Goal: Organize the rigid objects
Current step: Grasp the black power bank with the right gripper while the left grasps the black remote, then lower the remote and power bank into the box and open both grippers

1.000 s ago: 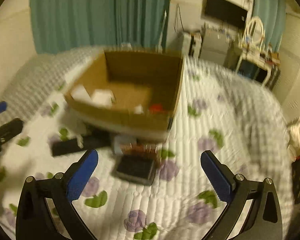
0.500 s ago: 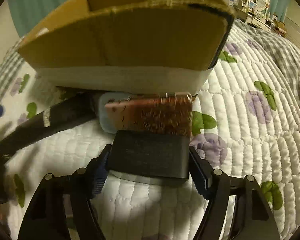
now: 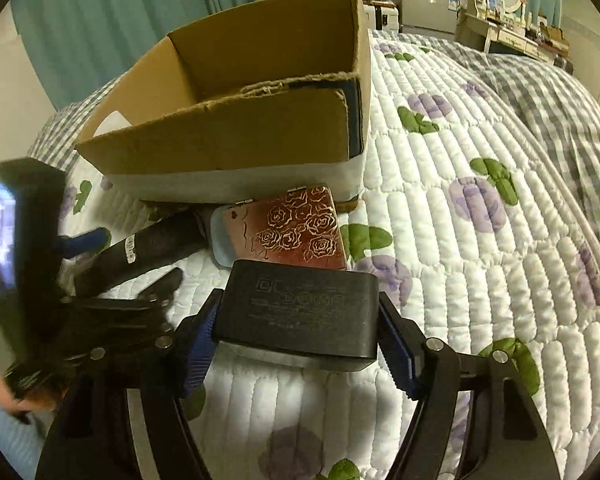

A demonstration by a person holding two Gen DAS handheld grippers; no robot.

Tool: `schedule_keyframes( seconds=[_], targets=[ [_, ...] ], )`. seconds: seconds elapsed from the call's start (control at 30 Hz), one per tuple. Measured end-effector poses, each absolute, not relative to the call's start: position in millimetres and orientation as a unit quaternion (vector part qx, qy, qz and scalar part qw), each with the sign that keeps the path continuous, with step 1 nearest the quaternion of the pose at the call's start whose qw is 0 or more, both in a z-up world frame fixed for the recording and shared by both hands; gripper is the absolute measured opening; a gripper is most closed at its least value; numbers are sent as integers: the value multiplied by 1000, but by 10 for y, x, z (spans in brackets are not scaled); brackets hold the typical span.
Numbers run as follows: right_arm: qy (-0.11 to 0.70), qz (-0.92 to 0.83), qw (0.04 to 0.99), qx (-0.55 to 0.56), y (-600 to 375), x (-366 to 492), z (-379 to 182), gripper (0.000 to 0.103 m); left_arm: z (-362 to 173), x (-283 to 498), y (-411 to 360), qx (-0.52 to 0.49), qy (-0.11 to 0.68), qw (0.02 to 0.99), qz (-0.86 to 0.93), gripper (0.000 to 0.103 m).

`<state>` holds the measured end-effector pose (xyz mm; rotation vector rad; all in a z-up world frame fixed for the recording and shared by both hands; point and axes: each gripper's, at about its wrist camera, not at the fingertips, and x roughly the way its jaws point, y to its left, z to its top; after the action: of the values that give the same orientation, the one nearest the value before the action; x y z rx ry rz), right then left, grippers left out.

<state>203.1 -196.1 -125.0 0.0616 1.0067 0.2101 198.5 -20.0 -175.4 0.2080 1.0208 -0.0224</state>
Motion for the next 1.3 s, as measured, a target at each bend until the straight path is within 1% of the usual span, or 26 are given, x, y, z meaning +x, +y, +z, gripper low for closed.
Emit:
schedule_keyframes(
  seconds=[0.03,0.07,0.1,0.13,0.17,0.2,0.23,0.27,0.4,0.6,0.8,1.07,1.3],
  targets=[
    [482,102,870,30,-1987,2020,-1243,71,-1748,1979,-197,98,488,867,-14,96],
    [483,104,869,30,-2004,1999,-1231,71,-1738,1965,-203,100,488,867,-19,89],
    [483,106,869,29,-1941,2016,-1239,71,-1724,1947,-214,103,488,866,-24,85],
    [483,108,869,28,-1947,2007,-1237,71,-1697,1918,-230,109,487,866,-27,75],
    [483,108,869,28,-1956,1995,-1239,71,-1671,1891,-239,113,488,865,-32,68],
    [483,109,869,28,-1913,2007,-1250,71,-1649,1860,-242,114,491,863,-35,64],
    [483,109,868,29,-1922,1996,-1255,71,-1624,1822,-241,110,493,862,-39,52],
    [483,108,868,30,-1936,1994,-1253,71,-1593,1777,-244,103,494,862,-44,43],
    [478,102,872,25,-1960,1894,-1200,71,-1504,1598,-255,94,500,859,-57,27],
    [467,102,878,18,-1956,1711,-1081,71,-1369,1319,-67,21,507,858,-74,20],
    [454,108,884,7,-1953,1576,-916,71,-1086,1029,-140,17,483,872,-80,19],
    [421,110,900,-10,-1948,1551,-504,71,-539,1128,-138,9,436,895,-94,19],
    [381,123,916,-22,-1942,1833,-78,71,-136,1533,-149,-16,400,911,-99,19]
  ],
)
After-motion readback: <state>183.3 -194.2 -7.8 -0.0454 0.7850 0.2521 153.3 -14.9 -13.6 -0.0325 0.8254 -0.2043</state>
